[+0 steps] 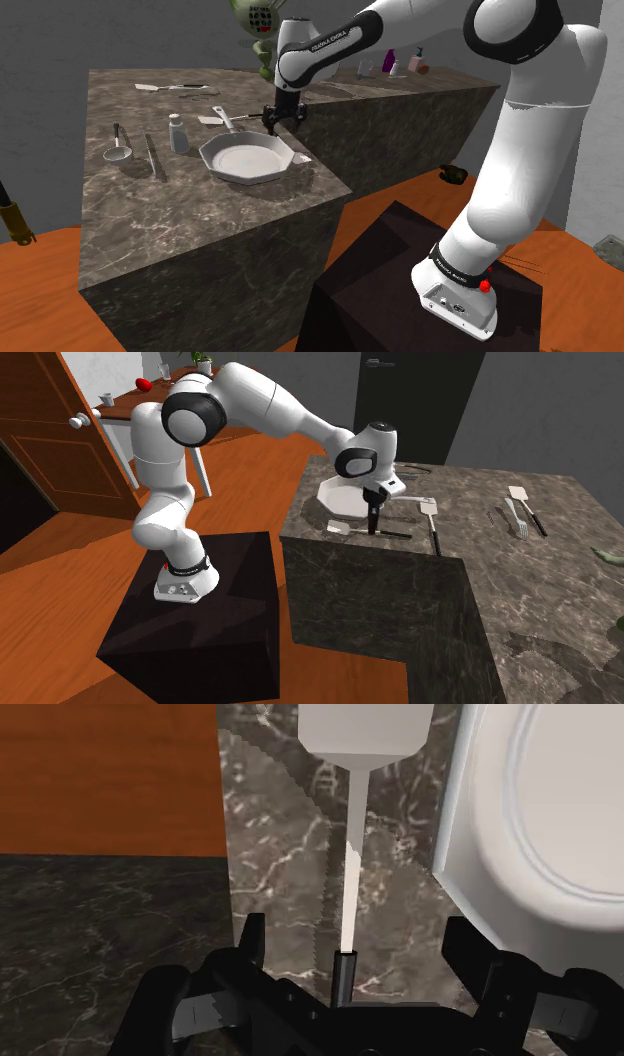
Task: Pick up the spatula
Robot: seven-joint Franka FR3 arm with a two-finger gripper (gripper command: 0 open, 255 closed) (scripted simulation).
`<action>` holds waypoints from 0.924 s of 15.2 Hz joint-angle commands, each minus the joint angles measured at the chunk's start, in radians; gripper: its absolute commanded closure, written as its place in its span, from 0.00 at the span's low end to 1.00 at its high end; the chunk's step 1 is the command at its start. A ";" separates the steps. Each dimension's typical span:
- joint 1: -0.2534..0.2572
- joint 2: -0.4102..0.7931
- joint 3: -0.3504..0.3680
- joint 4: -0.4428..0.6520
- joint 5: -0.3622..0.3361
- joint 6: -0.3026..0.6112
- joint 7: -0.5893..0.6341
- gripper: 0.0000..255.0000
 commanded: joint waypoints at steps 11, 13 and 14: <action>0.004 0.033 -0.002 -0.010 -0.006 0.038 0.005 1.00; 0.004 0.033 -0.002 -0.010 -0.006 0.038 0.005 1.00; 0.004 0.025 -0.002 -0.022 -0.005 0.042 0.005 1.00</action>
